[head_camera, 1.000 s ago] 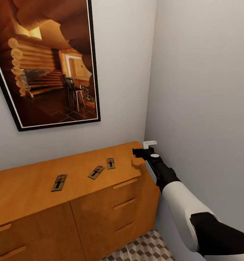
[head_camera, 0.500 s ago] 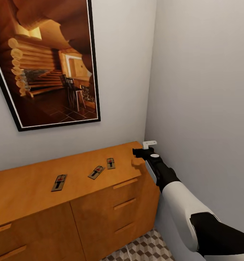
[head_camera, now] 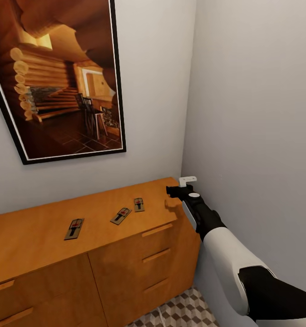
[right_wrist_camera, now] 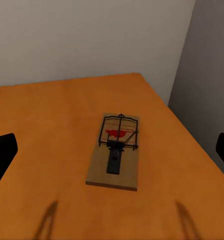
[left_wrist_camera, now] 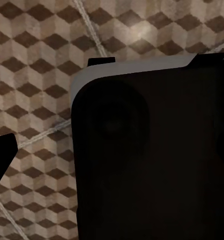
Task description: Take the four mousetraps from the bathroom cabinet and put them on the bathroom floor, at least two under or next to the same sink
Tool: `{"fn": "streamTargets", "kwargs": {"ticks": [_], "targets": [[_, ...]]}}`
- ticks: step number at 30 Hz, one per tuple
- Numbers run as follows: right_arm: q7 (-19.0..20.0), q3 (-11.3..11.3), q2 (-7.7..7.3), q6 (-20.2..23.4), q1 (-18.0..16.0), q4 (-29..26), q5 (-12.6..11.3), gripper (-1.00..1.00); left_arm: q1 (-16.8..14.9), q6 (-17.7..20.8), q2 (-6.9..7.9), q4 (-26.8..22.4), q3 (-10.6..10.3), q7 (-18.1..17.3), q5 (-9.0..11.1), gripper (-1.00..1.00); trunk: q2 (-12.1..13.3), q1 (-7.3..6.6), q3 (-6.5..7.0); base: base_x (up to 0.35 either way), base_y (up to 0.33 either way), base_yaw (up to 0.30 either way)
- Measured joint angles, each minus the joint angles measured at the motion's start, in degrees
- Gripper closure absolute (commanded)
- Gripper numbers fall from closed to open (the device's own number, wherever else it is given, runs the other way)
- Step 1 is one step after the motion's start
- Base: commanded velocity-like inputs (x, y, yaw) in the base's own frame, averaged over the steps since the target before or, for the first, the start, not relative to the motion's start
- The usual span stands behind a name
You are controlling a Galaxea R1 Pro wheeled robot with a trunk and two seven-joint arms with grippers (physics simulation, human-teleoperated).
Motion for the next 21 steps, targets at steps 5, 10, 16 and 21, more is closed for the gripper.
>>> {"fn": "streamTargets", "kwargs": {"ticks": [5,10,16,21], "targets": [[0.0,0.0,0.0,0.03,0.0,0.0,0.0,-1.0,0.0,0.04,-0.01,0.0,0.0,-0.03,0.0,-1.0,0.0,0.0,0.0,0.0,0.0,0.0],[-0.04,0.0,0.0,0.08,0.0,0.04,0.0,-1.0,0.01,0.07,-0.01,0.0,0.0,-0.1,0.0,-1.0,0.0,0.0,0.0,0.0,0.0,0.0],[-0.03,0.0,0.0,0.02,0.0,0.5,0.0,-1.0,0.01,0.08,-0.07,0.0,0.0,-0.14,0.0,-1.0,0.0,-0.01,0.0,0.069,0.0,0.0],[-0.02,-0.01,0.0,-0.13,0.0,2.87,0.0,-1.0,0.0,0.09,-0.28,0.0,0.0,-0.16,0.0,-1.0,0.0,-0.02,0.0,0.16,0.0,0.0]]}}
